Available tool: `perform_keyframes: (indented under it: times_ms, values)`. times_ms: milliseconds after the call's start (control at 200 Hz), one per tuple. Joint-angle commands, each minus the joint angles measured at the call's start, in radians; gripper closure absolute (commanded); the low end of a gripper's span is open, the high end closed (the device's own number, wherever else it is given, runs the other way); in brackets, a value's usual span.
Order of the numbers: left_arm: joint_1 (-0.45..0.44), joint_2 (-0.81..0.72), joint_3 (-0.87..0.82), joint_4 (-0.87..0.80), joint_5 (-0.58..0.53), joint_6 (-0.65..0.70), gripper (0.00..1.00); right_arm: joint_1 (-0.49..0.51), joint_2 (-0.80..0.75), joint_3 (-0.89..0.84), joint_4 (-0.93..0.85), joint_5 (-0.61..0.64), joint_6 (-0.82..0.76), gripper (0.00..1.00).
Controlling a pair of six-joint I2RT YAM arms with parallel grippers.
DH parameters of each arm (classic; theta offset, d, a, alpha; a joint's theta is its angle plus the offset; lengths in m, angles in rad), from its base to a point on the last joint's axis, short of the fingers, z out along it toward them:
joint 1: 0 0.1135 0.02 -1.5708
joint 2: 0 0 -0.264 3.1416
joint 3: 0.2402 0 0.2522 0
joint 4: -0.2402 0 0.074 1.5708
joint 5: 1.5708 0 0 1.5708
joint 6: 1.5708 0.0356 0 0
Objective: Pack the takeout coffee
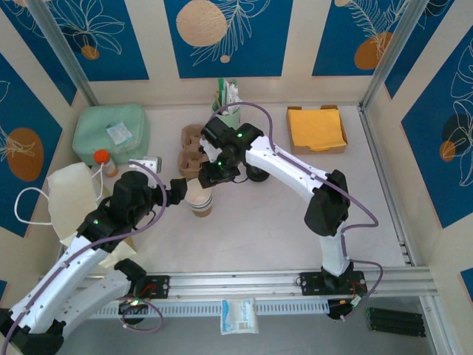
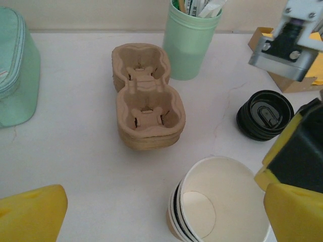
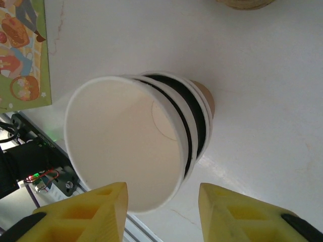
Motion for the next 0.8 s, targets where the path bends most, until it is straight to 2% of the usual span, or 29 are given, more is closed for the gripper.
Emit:
perform_keyframes:
  times_ms: [0,150,420,545,700,790]
  values:
    - [-0.007,-0.017,-0.013,-0.01,-0.01,-0.014,0.0,0.005,0.029,0.047,-0.042,0.007,-0.017,0.58]
    - [-0.007,-0.026,-0.014,-0.011,-0.007,-0.012,0.01,0.005,0.06,0.068,-0.048,0.005,-0.017,0.62]
    - [-0.006,-0.034,-0.014,-0.012,-0.006,-0.006,0.01,0.005,0.084,0.085,-0.05,-0.008,-0.017,0.74]
    - [-0.006,-0.036,-0.014,-0.011,-0.005,-0.005,0.01,0.006,0.09,0.094,-0.057,-0.01,-0.022,0.83]
    - [-0.007,-0.038,-0.014,-0.012,-0.003,-0.007,0.01,0.007,0.09,0.103,-0.062,-0.014,-0.027,1.0]
    - [-0.007,-0.039,-0.013,-0.011,-0.002,-0.009,0.01,0.006,0.089,0.114,-0.07,-0.013,-0.032,1.0]
